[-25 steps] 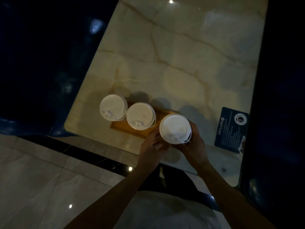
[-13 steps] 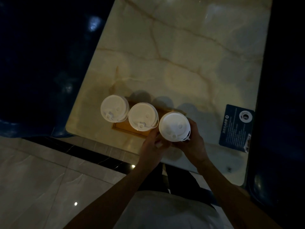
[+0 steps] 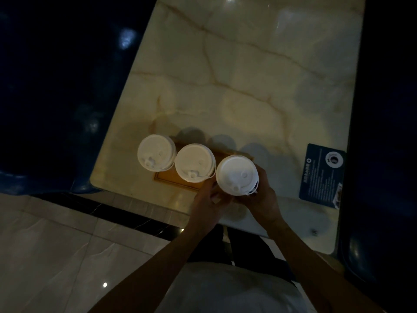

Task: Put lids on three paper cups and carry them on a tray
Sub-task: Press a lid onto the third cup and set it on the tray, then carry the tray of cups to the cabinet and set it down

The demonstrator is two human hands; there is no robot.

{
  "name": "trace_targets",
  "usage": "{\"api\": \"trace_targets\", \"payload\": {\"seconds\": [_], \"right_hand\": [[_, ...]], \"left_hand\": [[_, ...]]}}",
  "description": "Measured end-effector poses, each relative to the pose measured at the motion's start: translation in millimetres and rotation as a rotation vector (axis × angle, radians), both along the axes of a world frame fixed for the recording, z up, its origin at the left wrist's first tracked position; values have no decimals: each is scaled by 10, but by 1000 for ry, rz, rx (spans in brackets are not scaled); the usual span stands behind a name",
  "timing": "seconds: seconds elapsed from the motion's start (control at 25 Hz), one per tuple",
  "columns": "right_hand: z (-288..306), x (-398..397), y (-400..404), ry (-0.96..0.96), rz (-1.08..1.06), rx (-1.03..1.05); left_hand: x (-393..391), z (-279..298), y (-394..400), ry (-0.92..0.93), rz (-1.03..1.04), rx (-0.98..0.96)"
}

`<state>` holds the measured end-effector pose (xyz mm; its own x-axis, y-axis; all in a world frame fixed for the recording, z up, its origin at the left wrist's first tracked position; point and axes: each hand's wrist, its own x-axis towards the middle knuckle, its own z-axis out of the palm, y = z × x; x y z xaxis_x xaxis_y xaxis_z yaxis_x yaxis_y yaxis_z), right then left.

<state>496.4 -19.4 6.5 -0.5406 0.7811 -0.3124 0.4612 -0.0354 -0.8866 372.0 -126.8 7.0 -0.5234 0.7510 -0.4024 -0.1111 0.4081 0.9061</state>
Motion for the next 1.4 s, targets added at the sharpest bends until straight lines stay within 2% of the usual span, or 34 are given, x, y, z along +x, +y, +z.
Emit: {"api": "trace_targets", "payload": {"seconds": [0.12,0.24,0.32,0.4,0.56,0.64,0.8,0.96,1.16,1.4], "right_hand": [[-31,57,-4,22,3,21],[-37,171,16,25,-41,-49],[-3,257,68,-120,-20,46],[2,374,140,-333,117,200],[-11,563,271,-602,371,227],[7,601,322,-683,469,273],[45,575,296,-776,508,345],[68,472,175,-802,465,361],[70,332,-60,-859,310,359],[19,124,-409,-806,81,278]], "left_hand": [[-8,-6,-9,16,20,-3],[-19,-36,-58,98,19,-55],[-45,-43,-148,149,24,-61],[-98,-21,-258,176,-9,-65],[-361,21,-463,294,-262,-254],[-553,-19,-560,420,-450,-372],[-955,-84,-686,668,-703,-563],[-1296,-56,-732,715,-753,-560],[-1718,-78,-818,791,-834,-604],[-2262,-54,-721,753,-682,-574]]}}
